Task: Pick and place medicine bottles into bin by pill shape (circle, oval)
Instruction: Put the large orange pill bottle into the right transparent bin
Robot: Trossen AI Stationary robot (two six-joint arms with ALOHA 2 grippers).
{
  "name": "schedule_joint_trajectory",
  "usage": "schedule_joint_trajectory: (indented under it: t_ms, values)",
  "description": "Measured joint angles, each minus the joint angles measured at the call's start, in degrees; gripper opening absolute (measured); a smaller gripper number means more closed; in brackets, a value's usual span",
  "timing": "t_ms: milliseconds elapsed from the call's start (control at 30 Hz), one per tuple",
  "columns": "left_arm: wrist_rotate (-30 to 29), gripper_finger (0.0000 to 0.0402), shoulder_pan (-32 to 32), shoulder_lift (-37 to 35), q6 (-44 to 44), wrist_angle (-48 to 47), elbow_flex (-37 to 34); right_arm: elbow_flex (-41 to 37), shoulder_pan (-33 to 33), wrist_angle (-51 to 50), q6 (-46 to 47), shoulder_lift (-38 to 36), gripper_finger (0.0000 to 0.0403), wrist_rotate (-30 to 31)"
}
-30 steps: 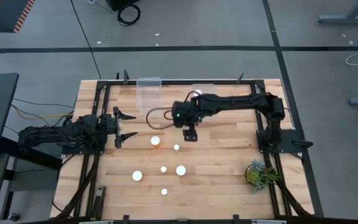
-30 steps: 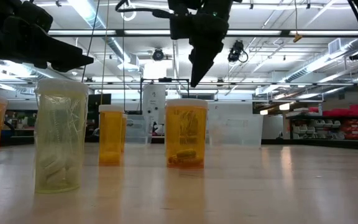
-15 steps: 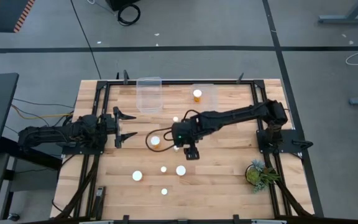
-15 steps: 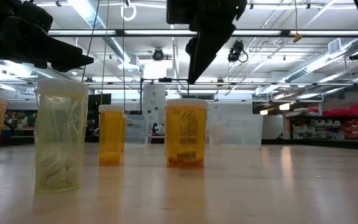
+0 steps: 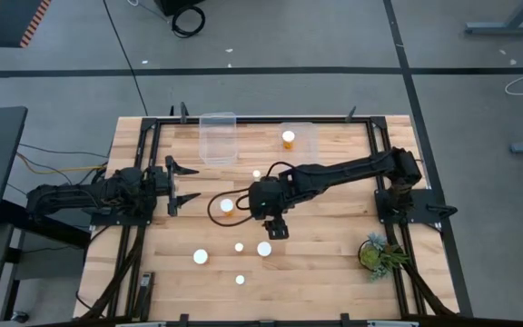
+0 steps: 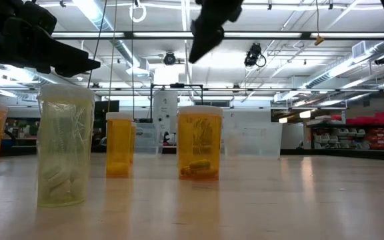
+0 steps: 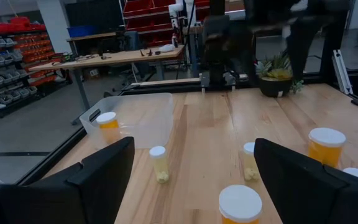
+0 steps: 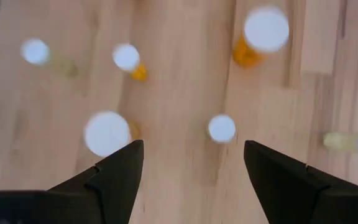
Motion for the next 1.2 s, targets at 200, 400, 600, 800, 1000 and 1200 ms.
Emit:
schedule_joint_trajectory:
  t_ms: [200,400,600,800,1000,1200]
  values:
    - [0.0,0.0341,-0.01,-0.01,-0.02,0.0,-0.01,6.74,1.17,-2.99,-2.36,2.8,0.0283,0.92]
    - [0.0,0.0341,-0.01,0.0,-0.02,-0.12,0.01,19.1,2.25,-10.67,-5.6,11.17,0.0283,1.28]
    - [0.0,0.0341,0.0,0.0,0.0,-0.22,0.01,26.57,3.78,-15.46,-8.49,17.76,0.0283,1.2]
    - [0.02,0.0341,0.01,0.01,-0.02,-0.31,0.02,27.18,5.96,-15.23,-11.43,20.3,0.0283,-1.36]
    - [0.02,0.0341,0.01,0.01,0.0,-0.27,0.01,26.15,8.08,-13.33,-14.24,20.41,0.0283,-1.75]
    - [0.02,0.0341,-0.01,-0.01,-0.01,-0.15,0.02,24.29,8.73,-12.79,-14.65,20.38,0.0283,-2.08]
